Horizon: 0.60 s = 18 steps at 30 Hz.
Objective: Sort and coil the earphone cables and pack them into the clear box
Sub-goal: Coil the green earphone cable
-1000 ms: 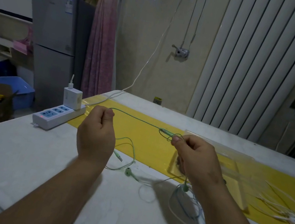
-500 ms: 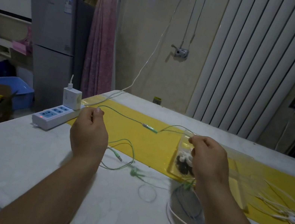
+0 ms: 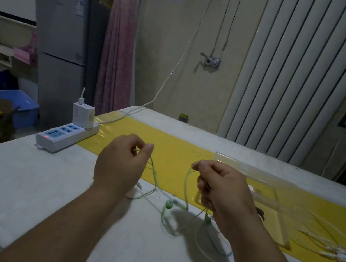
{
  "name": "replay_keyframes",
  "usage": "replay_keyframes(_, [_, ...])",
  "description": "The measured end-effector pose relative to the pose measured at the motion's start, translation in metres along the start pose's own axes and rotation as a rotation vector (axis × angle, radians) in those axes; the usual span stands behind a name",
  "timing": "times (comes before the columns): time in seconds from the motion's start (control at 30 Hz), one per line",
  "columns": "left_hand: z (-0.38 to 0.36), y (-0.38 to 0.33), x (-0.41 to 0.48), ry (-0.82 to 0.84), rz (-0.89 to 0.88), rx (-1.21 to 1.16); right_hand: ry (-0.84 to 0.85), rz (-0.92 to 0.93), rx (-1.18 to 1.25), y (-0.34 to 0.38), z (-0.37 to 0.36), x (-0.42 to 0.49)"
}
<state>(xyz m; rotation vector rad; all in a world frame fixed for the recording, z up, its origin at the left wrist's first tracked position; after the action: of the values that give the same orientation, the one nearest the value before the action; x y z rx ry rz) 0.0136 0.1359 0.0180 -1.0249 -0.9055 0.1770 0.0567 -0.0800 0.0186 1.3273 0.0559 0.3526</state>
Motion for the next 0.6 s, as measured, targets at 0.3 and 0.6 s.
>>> replay_keyframes(0.3, [-0.053,-0.024,-0.024,0.587,-0.214,-0.181,-0.055,0.184,-0.237,0.007,-0.011,-0.001])
replay_keyframes(0.6, [-0.025,-0.012,-0.003,0.223,-0.082,-0.254,0.020,-0.045,0.054,-0.001,-0.008,-0.001])
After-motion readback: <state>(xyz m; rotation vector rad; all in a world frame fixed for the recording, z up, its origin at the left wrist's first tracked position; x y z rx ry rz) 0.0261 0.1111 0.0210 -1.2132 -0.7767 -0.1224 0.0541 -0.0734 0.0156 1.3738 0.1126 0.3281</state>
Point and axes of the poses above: each hand's wrist, its own x-axis towards the middle knuckle, its own z-axis out of the back of the hand, y = z × x, the point moved 8 cm from there along x, towards the middle knuckle, and after that the axes turned 13 degrees about -x, right-handed, at the moved point
